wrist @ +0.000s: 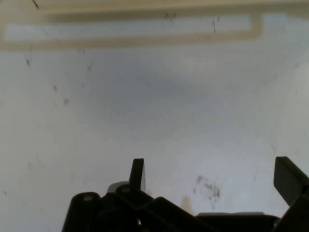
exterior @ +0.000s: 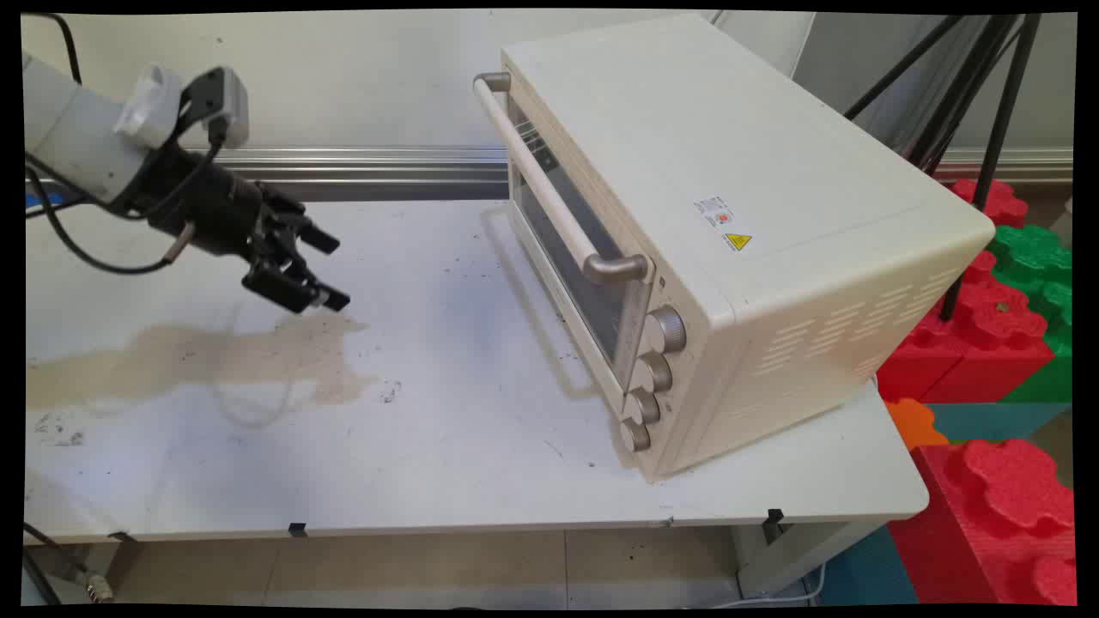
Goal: Open the oven
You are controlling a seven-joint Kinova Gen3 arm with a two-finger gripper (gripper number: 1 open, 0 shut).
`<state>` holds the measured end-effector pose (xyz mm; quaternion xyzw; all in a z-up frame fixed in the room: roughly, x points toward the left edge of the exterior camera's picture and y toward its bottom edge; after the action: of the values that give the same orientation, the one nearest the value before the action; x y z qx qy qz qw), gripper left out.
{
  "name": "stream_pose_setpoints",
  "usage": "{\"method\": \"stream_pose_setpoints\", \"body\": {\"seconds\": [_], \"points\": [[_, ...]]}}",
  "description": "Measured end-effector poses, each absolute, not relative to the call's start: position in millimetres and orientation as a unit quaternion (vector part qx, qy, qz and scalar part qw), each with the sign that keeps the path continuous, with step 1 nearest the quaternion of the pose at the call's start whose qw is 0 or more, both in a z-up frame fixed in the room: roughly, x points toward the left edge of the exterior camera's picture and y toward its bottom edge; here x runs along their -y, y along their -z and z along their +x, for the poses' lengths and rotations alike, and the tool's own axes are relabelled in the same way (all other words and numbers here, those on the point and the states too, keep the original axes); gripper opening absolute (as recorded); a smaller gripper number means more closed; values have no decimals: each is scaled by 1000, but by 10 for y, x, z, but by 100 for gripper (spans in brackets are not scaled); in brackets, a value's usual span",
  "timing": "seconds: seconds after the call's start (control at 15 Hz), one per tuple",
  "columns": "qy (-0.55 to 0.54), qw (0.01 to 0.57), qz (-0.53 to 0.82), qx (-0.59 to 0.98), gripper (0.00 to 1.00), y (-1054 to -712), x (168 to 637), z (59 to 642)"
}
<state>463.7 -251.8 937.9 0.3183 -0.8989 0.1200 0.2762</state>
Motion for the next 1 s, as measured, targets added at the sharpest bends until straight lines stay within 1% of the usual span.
{"method": "stream_pose_setpoints", "body": {"seconds": [0.73, 1.0], "points": [[-168, 340, 317, 869, 100, -10000, 2940, 4279], [-175, 358, 314, 862, 100, -10148, 3104, 4144]]}}
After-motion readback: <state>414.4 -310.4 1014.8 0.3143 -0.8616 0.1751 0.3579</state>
